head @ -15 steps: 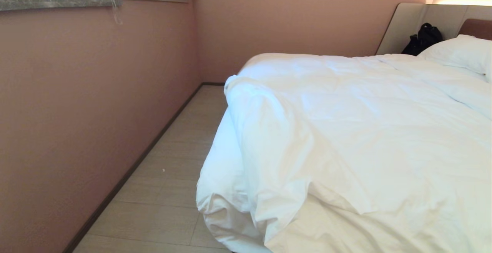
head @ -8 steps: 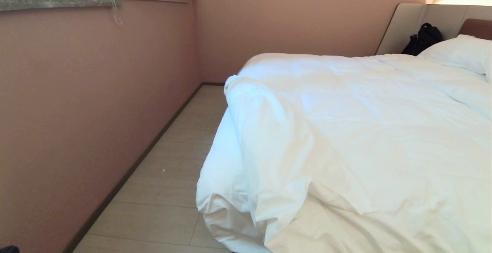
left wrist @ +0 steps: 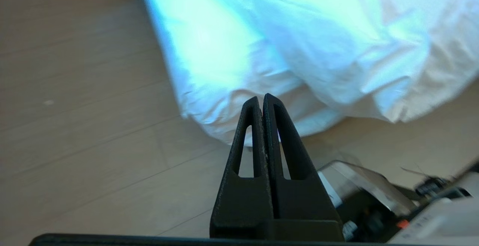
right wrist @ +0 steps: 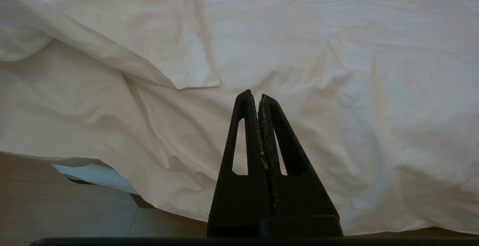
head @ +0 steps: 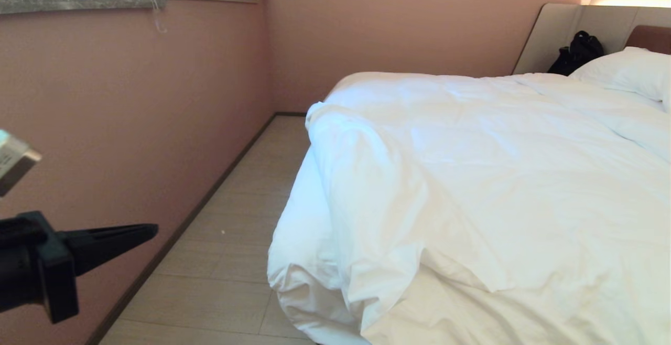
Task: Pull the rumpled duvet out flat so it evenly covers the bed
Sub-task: Flatten the corners of the folded blanket
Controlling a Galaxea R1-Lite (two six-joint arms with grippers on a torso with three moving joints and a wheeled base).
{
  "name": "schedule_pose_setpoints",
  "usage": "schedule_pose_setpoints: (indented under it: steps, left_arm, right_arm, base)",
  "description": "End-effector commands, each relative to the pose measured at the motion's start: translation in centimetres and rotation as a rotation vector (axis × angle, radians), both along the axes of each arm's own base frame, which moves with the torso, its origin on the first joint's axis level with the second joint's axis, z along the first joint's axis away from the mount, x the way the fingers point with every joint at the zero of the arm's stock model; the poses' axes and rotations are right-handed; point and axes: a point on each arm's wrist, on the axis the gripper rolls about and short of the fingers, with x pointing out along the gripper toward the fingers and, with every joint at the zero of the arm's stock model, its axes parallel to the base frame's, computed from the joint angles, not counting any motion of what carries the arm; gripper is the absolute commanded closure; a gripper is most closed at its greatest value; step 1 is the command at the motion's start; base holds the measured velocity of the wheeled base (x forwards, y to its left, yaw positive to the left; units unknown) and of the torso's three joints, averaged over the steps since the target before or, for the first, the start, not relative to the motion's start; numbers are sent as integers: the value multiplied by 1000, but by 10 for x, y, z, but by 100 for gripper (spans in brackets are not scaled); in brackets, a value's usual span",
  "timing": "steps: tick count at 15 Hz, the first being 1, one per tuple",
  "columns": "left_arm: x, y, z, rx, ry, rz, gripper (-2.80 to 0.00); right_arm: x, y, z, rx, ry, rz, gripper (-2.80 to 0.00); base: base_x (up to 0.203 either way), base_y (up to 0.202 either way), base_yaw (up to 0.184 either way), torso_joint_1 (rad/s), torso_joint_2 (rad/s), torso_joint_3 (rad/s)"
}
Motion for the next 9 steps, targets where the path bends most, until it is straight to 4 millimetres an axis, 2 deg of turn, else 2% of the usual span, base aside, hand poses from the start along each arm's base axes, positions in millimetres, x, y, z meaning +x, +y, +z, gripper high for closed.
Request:
schedule_pose_setpoints:
  steps: [1,4,9]
  left_arm:
    - [32,-26,-5,18,79,-136,0]
    - [36,-58,2,43,53,-296,0]
    - [48,-94,-7,170,8,-443,0]
  right_arm:
    - [0,0,0,0,0,-1,0]
    - [0,0,0,2,0,0,0]
    - [0,0,0,0,1,0,0]
  base:
    - [0,0,0,0,0,0]
    - [0,0,0,0,0,0]
    - [0,0,0,0,0,0]
